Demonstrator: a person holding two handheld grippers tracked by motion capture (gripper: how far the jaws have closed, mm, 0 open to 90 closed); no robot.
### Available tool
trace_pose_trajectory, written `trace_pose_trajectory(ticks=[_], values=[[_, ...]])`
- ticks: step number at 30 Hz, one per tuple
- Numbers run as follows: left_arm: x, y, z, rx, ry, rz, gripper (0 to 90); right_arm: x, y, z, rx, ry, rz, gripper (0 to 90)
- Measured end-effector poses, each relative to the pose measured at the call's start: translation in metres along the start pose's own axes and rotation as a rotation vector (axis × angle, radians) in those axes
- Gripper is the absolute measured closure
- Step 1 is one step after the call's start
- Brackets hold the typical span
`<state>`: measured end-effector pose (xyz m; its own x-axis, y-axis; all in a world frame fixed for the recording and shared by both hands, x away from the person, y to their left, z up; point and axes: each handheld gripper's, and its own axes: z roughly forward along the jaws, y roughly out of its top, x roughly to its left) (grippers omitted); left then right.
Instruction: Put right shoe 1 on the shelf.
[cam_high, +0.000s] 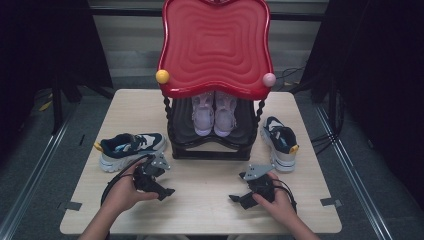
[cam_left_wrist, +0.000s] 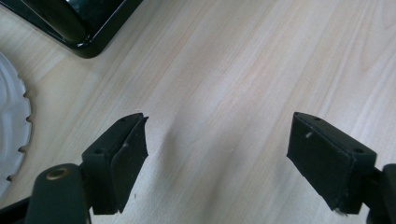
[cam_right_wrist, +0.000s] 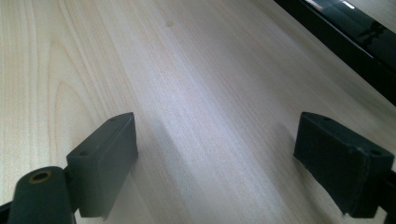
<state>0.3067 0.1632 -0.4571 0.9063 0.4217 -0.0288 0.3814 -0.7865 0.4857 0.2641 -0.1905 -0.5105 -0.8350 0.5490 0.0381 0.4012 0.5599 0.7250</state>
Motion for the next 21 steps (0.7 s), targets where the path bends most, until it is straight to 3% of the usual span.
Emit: trace_pose_trajectory(ticks=[3, 9, 12, 21], values=[[0.003, 0.001, -0.002, 0.026, -0.003, 0.016, 19.3, 0.000, 0.000, 0.000, 0.000, 0.000, 0.001, 12.4], [0.007, 0.000, -0.007, 0.030, -0.006, -0.004, 19.3, 0.000, 0.000, 0.000, 0.001, 0.000, 0.001, 12.4], [0.009, -0.002, -0.009, 0.060, -0.006, 0.010, 19.2, 0.000, 0.000, 0.000, 0.000, 0.000, 0.000, 12.4], [0.015, -0.004, -0.018, 0.106, 0.011, -0.012, 19.2, 0.000, 0.000, 0.000, 0.000, 0.000, 0.001, 12.4]])
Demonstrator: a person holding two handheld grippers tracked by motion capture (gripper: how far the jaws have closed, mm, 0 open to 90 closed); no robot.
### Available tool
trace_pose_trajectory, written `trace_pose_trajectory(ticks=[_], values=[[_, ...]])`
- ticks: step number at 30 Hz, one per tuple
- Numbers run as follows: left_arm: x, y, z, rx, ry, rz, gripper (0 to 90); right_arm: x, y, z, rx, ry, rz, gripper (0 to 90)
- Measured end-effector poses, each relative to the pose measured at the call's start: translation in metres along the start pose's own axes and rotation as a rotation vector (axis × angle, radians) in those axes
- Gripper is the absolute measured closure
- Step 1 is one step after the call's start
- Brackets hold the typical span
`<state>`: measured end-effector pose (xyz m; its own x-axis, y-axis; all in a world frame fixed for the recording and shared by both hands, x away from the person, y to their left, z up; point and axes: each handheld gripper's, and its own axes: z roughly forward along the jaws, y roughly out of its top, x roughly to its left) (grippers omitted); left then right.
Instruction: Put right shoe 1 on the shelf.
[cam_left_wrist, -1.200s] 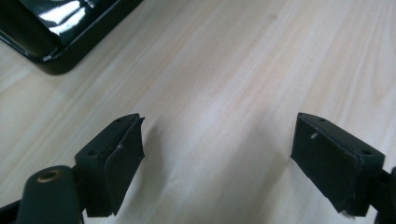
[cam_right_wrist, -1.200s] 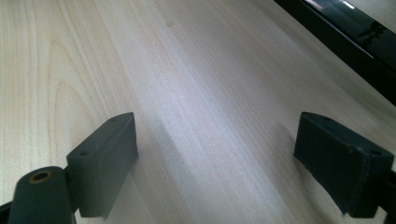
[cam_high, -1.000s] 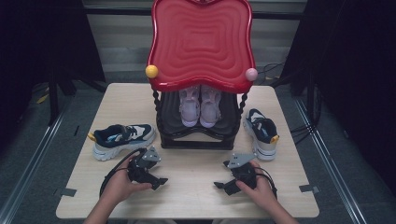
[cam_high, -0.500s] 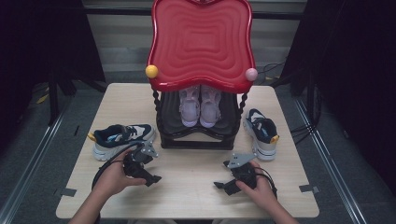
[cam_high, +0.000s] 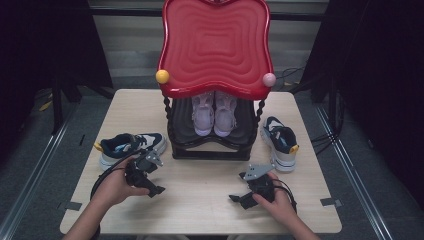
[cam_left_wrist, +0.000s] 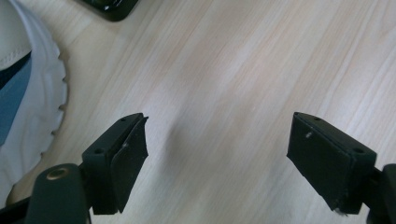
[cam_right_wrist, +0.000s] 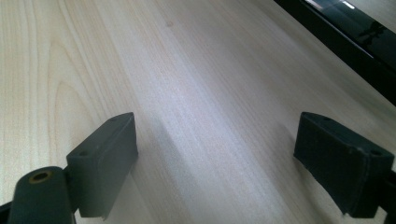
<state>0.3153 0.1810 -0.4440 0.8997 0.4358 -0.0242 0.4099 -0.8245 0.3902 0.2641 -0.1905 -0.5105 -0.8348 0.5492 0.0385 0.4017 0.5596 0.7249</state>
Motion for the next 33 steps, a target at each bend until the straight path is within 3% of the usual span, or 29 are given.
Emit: trace_pose_trajectory(ticks=[11, 17, 23, 27, 33], values=[[0.010, -0.003, -0.011, 0.047, 0.005, -0.012, 19.3, 0.000, 0.000, 0.000, 0.000, 0.000, -0.001, 12.4], [0.012, -0.002, -0.017, 0.065, 0.007, 0.002, 19.4, 0.000, 0.000, 0.000, 0.000, 0.000, 0.000, 12.4], [0.018, -0.004, -0.022, 0.062, 0.018, -0.013, 19.8, 0.000, 0.000, 0.000, 0.001, 0.001, 0.001, 12.4], [0.024, -0.006, -0.026, 0.086, 0.024, -0.014, 20.0, 0.000, 0.000, 0.000, 0.001, 0.001, 0.001, 12.4], [0.030, -0.010, -0.029, 0.094, 0.038, -0.046, 20.3, 0.000, 0.000, 0.000, 0.000, 0.000, 0.000, 12.4]])
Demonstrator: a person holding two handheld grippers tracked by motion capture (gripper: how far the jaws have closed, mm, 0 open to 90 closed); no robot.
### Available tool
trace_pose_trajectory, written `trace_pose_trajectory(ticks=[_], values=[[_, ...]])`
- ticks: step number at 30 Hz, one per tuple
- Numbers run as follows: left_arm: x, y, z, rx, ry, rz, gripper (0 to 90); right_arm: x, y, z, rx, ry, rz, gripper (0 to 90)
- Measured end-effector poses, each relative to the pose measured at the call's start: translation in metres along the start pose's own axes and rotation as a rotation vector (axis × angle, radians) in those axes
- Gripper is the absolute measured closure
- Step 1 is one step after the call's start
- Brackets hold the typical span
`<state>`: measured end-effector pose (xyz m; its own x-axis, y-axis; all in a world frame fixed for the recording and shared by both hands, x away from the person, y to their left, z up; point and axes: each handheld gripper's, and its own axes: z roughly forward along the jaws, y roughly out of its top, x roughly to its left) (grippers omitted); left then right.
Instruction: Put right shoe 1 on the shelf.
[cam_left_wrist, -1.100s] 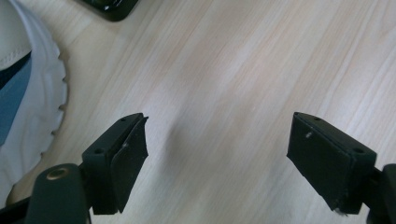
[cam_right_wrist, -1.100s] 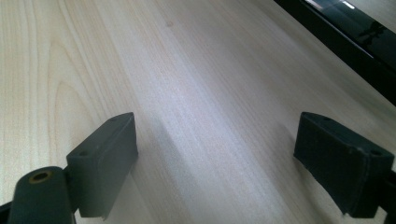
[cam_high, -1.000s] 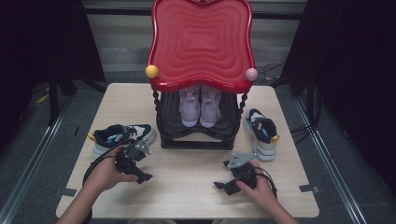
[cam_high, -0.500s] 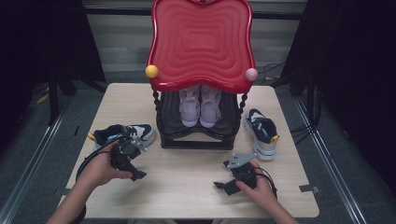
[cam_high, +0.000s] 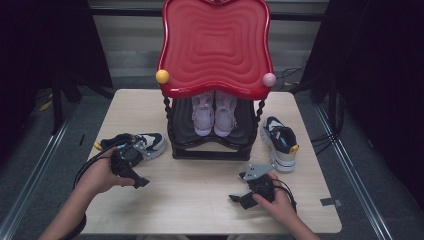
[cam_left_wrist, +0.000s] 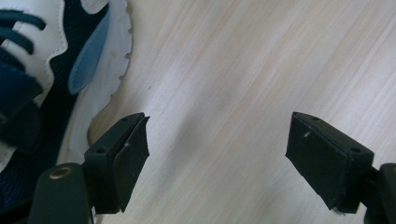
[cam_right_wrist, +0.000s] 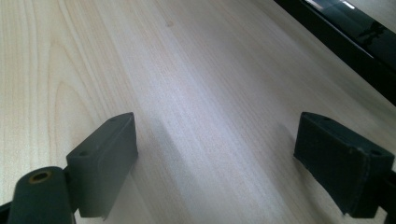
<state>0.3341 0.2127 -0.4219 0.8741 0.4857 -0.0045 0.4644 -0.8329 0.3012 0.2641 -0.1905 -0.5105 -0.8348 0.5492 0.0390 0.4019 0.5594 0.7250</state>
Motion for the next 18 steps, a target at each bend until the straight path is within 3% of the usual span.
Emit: trace_pose_trajectory(ticks=[5, 11, 15, 18], values=[[0.008, -0.003, -0.003, 0.007, 0.008, -0.015, 20.5, 0.000, 0.000, 0.000, 0.000, 0.000, 0.000, 12.4], [0.016, -0.008, -0.005, 0.055, 0.021, -0.028, 20.7, 0.000, 0.000, 0.000, 0.000, 0.000, 0.000, 12.4], [0.023, -0.009, -0.012, 0.047, 0.018, -0.055, 20.9, 0.000, 0.000, 0.000, 0.000, 0.000, 0.000, 12.3], [0.029, -0.009, -0.018, 0.049, 0.039, -0.065, 21.0, 0.000, 0.000, 0.000, -0.002, -0.001, -0.003, 12.4]])
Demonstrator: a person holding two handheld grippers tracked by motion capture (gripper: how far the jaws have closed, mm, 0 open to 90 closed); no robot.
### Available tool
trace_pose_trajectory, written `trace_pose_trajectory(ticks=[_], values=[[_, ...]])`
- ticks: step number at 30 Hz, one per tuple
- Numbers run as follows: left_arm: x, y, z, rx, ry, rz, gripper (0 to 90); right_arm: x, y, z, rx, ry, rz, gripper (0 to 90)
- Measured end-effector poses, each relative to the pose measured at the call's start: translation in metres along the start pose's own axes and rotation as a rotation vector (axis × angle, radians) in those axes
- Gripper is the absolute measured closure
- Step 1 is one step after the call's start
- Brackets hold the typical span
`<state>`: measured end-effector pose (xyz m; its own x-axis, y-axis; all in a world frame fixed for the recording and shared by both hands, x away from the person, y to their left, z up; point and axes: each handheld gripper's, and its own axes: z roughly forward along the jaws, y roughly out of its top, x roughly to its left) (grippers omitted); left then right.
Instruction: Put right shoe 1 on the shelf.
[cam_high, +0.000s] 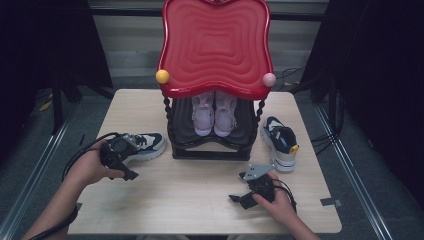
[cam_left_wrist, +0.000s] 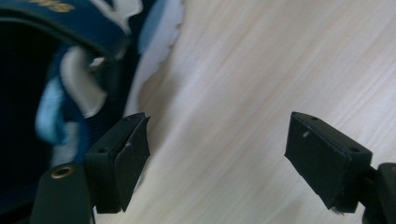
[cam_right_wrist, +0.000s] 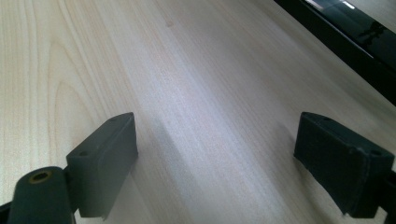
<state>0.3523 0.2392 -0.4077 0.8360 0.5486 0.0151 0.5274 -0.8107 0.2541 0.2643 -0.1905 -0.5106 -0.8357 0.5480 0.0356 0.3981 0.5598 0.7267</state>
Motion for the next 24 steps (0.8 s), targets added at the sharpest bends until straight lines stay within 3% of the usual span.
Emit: trace_pose_trajectory(ticks=[9, 20, 24], values=[[0.015, 0.011, -0.013, 0.028, 0.051, 0.012, 21.2, 0.000, 0.000, 0.000, 0.001, 0.002, 0.002, 12.4], [0.033, 0.009, 0.004, 0.079, 0.080, 0.004, 21.5, 0.000, 0.000, 0.000, 0.001, 0.001, -0.001, 12.2], [0.037, 0.008, 0.008, 0.092, 0.066, 0.031, 30.5, 0.000, 0.000, 0.000, 0.001, 0.001, -0.001, 12.2]])
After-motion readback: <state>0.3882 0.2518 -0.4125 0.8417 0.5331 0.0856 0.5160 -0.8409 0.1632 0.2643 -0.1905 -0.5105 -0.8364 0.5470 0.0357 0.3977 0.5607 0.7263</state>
